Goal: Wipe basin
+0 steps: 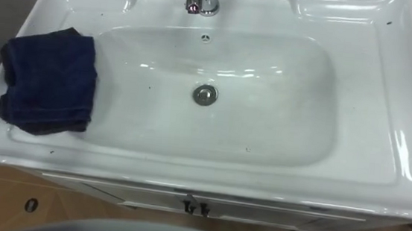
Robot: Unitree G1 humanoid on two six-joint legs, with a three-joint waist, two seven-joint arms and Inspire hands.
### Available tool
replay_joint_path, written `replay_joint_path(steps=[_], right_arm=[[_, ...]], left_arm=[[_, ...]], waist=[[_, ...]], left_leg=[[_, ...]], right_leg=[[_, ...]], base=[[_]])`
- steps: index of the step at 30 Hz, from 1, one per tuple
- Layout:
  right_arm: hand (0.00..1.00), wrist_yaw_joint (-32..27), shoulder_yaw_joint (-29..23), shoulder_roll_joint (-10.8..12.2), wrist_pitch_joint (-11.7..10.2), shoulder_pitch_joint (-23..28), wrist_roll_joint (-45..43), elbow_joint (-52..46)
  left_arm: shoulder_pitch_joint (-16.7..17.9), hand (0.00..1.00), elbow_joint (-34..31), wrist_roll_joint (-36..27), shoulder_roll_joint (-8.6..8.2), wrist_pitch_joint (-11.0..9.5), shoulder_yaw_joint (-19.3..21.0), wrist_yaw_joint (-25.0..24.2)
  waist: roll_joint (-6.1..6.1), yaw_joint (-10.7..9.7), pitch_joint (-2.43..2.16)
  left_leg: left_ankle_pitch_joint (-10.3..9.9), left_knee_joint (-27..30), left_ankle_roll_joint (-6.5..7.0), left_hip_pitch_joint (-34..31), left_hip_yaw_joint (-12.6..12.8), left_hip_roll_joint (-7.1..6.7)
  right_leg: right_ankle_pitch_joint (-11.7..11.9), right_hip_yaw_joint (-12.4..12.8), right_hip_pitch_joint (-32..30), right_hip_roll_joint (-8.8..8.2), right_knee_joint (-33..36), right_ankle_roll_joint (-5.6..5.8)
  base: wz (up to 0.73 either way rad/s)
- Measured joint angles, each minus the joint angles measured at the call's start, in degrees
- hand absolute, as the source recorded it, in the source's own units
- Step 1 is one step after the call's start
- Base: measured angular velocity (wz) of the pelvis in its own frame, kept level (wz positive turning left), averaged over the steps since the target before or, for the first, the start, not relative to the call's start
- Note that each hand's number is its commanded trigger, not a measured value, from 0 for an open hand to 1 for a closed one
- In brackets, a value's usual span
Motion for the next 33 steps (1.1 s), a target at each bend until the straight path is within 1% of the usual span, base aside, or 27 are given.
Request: replay_joint_path(steps=[3,7,11,13,16,18,19,21,22,23,25,26,27,28,29,30,31,32,33], right_arm=[[0.00,0.0,0.0,0.1,-0.1,0.0,0.0,0.0],[0.00,-0.2,0.0,0.1,-0.5,-0.1,0.0,0.0],[0.00,-1.5,-0.1,0.0,-0.6,0.6,-0.3,-0.2],[0.00,-1.9,-0.1,-0.1,-0.6,1.1,-0.3,-0.4],[0.00,-2.1,-0.3,-0.4,-0.6,1.6,-0.3,-0.5],[0.00,-2.2,-0.6,-0.6,-0.6,2.3,-0.3,-0.9],[0.00,-2.3,-0.7,-0.7,-0.6,2.4,-0.3,-0.9],[0.00,-2.8,-0.7,-0.9,-0.5,2.8,-0.4,-0.9],[0.00,-2.8,-0.6,-1.0,-0.4,2.8,-0.5,-0.9],[0.00,-2.8,-0.6,-1.1,-0.4,3.0,-0.8,-0.9],[0.00,-2.7,-0.6,-1.2,-0.1,3.4,-0.8,-1.5],[0.00,-2.5,-0.6,-1.2,0.4,3.8,-0.8,-2.6],[0.00,-2.2,-0.6,-1.2,0.8,3.8,-0.7,-3.0],[0.00,-2.0,-0.7,-1.2,1.0,3.9,-0.7,-3.0],[0.00,-1.5,-0.7,-1.2,1.3,4.0,-0.6,-3.0],[0.00,-1.0,-0.7,-1.2,2.0,3.9,-0.5,-3.0],[0.00,-0.8,-0.7,-1.2,2.3,4.0,-0.5,-3.0],[0.00,-0.5,-0.6,-1.3,2.7,4.1,-0.6,-3.0],[0.00,-0.4,-0.6,-1.4,2.9,4.0,-0.6,-3.0]], left_arm=[[0.0,0.00,0.0,0.0,0.00,-0.4,0.0,0.0],[0.0,0.00,0.0,0.1,0.00,-0.4,0.0,0.1],[0.0,0.00,0.0,0.0,0.00,-0.5,0.8,1.6],[0.0,0.00,0.0,-1.5,0.00,-1.0,2.0,2.8],[0.2,0.00,0.3,-6.4,-0.01,-1.5,5.4,4.7],[1.1,0.00,0.6,-9.9,0.00,-1.9,8.2,6.1],[1.4,0.00,1.0,-10.4,0.00,-2.1,8.9,6.6],[2.1,0.00,3.7,-11.3,0.01,-2.1,11.3,8.4],[2.4,0.00,4.2,-11.3,0.01,-2.1,11.7,8.7],[2.7,0.00,5.9,-11.2,0.01,-2.1,12.5,8.9],[3.0,0.00,9.5,-11.4,0.02,-2.1,14.1,8.9],[3.9,0.00,10.9,-13.4,0.02,-2.0,14.8,8.9],[4.8,0.00,12.0,-16.0,0.02,-1.9,15.5,9.0],[5.1,0.00,12.8,-16.8,0.03,-1.9,15.7,9.1],[5.3,0.00,14.6,-18.1,0.04,-1.8,15.9,9.4],[6.0,0.00,16.0,-19.3,0.04,-1.8,15.9,9.5],[6.4,0.00,16.8,-19.8,0.04,-1.8,16.0,9.5],[7.4,0.00,19.6,-20.1,0.12,-1.8,16.1,9.4],[8.5,0.00,22.4,-20.9,0.06,-1.6,16.1,9.4]], waist=[[0.01,0.0,0.00],[0.36,0.0,-0.01],[0.96,0.9,-0.02],[1.21,1.3,0.01],[1.63,2.0,-0.02],[1.74,2.9,0.04],[1.74,3.1,0.06],[1.78,4.4,0.05],[1.77,4.8,0.02],[1.84,5.6,-0.01],[1.96,6.3,-0.15],[1.91,6.5,-0.18],[1.99,6.6,-0.40],[1.93,6.8,-0.42],[1.75,7.5,-0.44],[1.51,8.1,-0.50],[1.30,8.7,-0.46],[1.13,9.3,-0.52],[1.17,9.4,-0.59]], left_leg=[[0.0,0.0,0.00,0.0,0.0,-0.02],[0.0,0.0,0.00,-0.1,0.0,-0.04],[0.0,-0.1,0.00,0.1,0.0,-0.06],[0.0,-0.1,0.00,0.0,-0.1,-0.08],[0.0,-0.1,0.00,0.2,-0.1,-0.08],[0.0,-0.3,0.00,0.3,-0.1,-0.15],[0.0,-0.3,0.00,0.3,-0.1,-0.19],[0.0,-0.2,0.00,0.2,-0.1,-0.28],[0.0,-0.2,0.00,0.2,-0.1,-0.31],[0.0,-0.2,0.00,0.1,-0.3,-0.37],[0.0,-0.2,0.01,-0.2,-1.3,-0.62],[0.0,-0.1,0.02,-0.3,-1.7,-0.77],[0.1,0.0,0.13,-0.6,-2.1,-0.99],[0.1,0.0,0.15,-0.7,-2.4,-1.08],[0.1,0.0,0.16,-0.7,-3.0,-1.28],[0.1,0.0,0.17,-0.7,-3.1,-1.35],[0.1,-0.1,0.17,-0.7,-3.1,-1.38],[0.1,-0.1,0.17,-0.7,-3.1,-1.45],[0.1,-0.1,0.17,-0.8,-3.2,-1.51]], right_leg=[[0.0,0.0,0.0,-0.01,0.0,0.02],[0.0,0.0,0.0,0.00,0.0,0.02],[0.0,-0.1,0.0,-0.02,0.0,0.02],[0.0,-0.2,0.0,-0.02,-0.1,0.02],[0.0,0.0,0.1,0.00,0.0,0.02],[0.0,-0.2,0.3,-0.07,0.0,0.05],[0.0,-0.2,0.3,-0.10,0.0,0.08],[-0.1,-0.2,0.2,-0.17,0.0,0.19],[-0.1,-0.1,0.1,-0.18,0.0,0.22],[-0.2,-0.1,0.0,-0.23,0.0,0.30],[-0.3,-0.6,0.1,-0.34,0.0,0.43],[-0.3,-1.2,0.1,-0.48,0.0,0.53],[-0.4,-1.8,0.2,-0.66,0.1,0.66],[-0.4,-1.9,0.2,-0.72,0.1,0.71],[-0.5,-2.1,0.3,-0.83,0.1,0.80],[-0.5,-2.1,0.3,-0.93,0.1,0.84],[-0.5,-2.0,0.3,-0.96,0.1,0.86],[-0.5,-1.9,0.3,-1.03,0.1,0.91],[-0.5,-2.0,0.2,-1.08,0.1,0.93]], base=[[0.00],[0.00],[-0.02],[0.02],[-0.03],[0.02],[0.08],[0.02],[0.00],[0.07],[0.13],[0.22],[0.23],[0.24],[0.14],[0.07],[0.00],[0.00],[0.00]])
